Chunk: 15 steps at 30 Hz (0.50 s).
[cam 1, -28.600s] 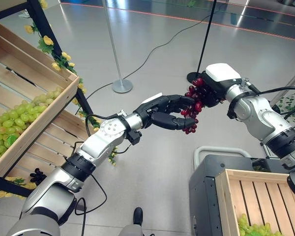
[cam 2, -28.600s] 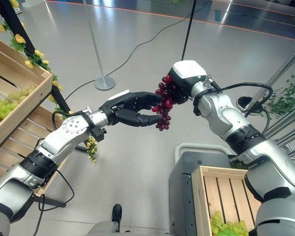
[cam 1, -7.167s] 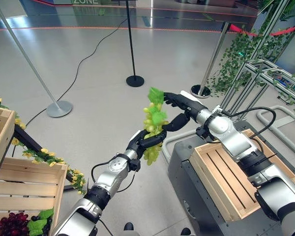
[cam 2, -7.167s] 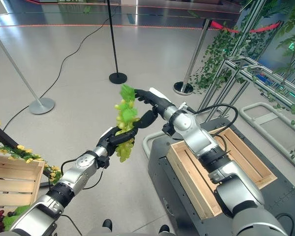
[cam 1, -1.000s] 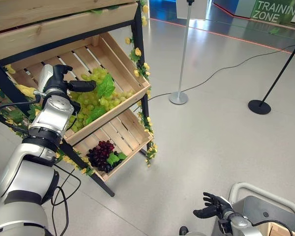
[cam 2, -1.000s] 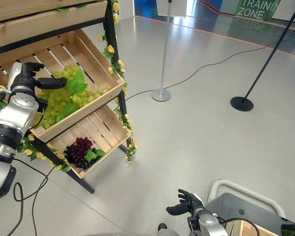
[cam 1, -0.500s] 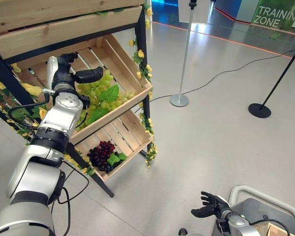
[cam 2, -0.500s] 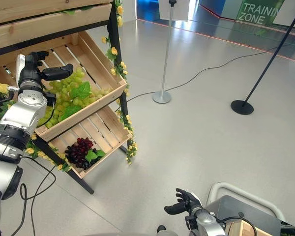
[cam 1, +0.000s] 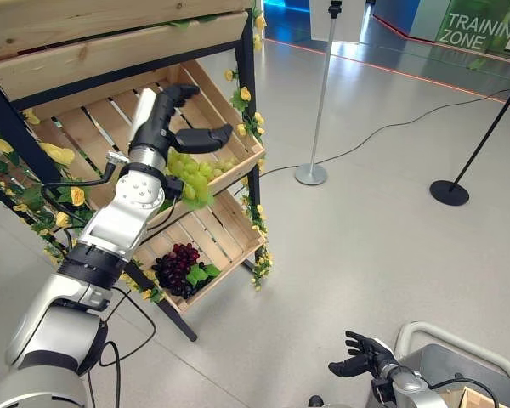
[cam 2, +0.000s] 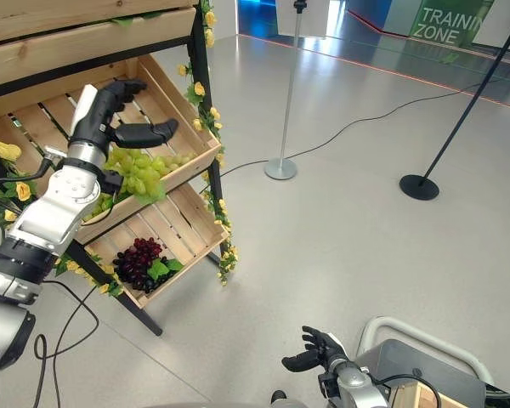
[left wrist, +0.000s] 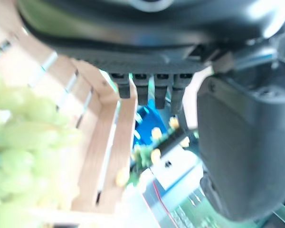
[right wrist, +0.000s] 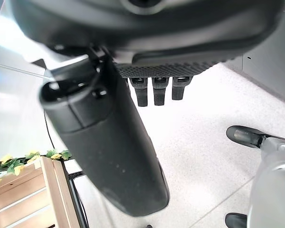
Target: Pick up the fruits from the basket on one side to the basket on the other side
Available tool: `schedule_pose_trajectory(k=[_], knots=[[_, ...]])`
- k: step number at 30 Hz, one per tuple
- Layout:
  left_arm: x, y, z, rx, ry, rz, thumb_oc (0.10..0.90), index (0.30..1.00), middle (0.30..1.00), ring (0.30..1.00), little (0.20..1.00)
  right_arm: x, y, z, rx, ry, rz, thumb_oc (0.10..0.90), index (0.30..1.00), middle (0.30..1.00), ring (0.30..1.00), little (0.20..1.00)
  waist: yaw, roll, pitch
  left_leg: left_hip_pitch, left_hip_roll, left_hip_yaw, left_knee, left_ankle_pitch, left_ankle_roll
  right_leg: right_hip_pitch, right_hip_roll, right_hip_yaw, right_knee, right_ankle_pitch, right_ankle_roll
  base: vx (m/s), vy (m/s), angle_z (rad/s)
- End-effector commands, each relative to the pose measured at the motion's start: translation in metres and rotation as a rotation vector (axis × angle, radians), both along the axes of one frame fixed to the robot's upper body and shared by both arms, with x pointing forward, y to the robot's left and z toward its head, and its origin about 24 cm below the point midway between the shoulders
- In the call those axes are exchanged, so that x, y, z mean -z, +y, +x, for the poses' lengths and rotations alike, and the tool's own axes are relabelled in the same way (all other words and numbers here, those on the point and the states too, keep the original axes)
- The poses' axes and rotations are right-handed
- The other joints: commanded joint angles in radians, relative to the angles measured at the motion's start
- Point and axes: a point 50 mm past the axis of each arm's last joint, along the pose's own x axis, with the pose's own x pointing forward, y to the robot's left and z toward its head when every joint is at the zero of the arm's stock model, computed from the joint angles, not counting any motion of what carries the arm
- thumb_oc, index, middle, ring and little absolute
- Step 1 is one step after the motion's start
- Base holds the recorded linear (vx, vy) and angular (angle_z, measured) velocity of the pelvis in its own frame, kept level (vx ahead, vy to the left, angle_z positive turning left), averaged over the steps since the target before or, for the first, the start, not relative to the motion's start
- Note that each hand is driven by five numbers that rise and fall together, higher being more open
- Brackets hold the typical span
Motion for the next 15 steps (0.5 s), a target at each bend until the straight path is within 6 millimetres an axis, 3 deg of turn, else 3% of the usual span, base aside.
schedule_pose_trajectory(k=[1,7,9,15], knots=[[-0.045,-0.008,-0.002,0.094,-0.209,-0.076,0.8,0.9,0.9,0.9,0.9,-0.012,-0.002,0.022,-0.002,-0.111,-0.026,0.8,0.9,0.9,0.9,0.9,0.033,-0.006,-0.036,0.012,-0.003,-0.009,0.009,-0.061,-0.014,0.043,-0.046,0.018,0.002,-0.02,0.042,-0.03,-0.013,0.0],[-0.004,-0.038,-0.006,0.301,-0.076,-0.329,0.8,0.9,0.9,0.9,0.9,-0.011,0.003,0.025,0.003,-0.113,-0.016,0.8,0.9,0.9,0.9,0.9,0.039,-0.012,-0.035,0.014,-0.002,-0.013,0.009,-0.06,-0.01,0.042,-0.046,0.019,0.002,-0.015,0.038,0.0,0.0,0.0],[0.001,-0.045,-0.009,0.35,-0.061,-0.38,0.8,0.9,0.9,0.9,0.9,-0.012,0.004,0.026,0.003,-0.114,-0.015,0.8,0.9,0.9,0.9,0.9,0.04,-0.013,-0.036,0.014,-0.002,-0.014,0.009,-0.059,-0.01,0.041,-0.045,0.019,0.002,-0.013,0.037,0.0,0.0,0.0],[0.027,-0.076,-0.034,0.568,-0.033,-0.585,0.8,0.9,0.9,0.9,0.9,-0.016,0.007,0.032,0.01,-0.141,-0.005,0.8,0.9,0.9,0.9,0.9,0.047,-0.024,-0.029,0.033,0.003,-0.006,0.009,-0.058,-0.006,0.039,-0.028,0.042,0.002,-0.013,0.023,-0.03,-0.02,-0.02]])
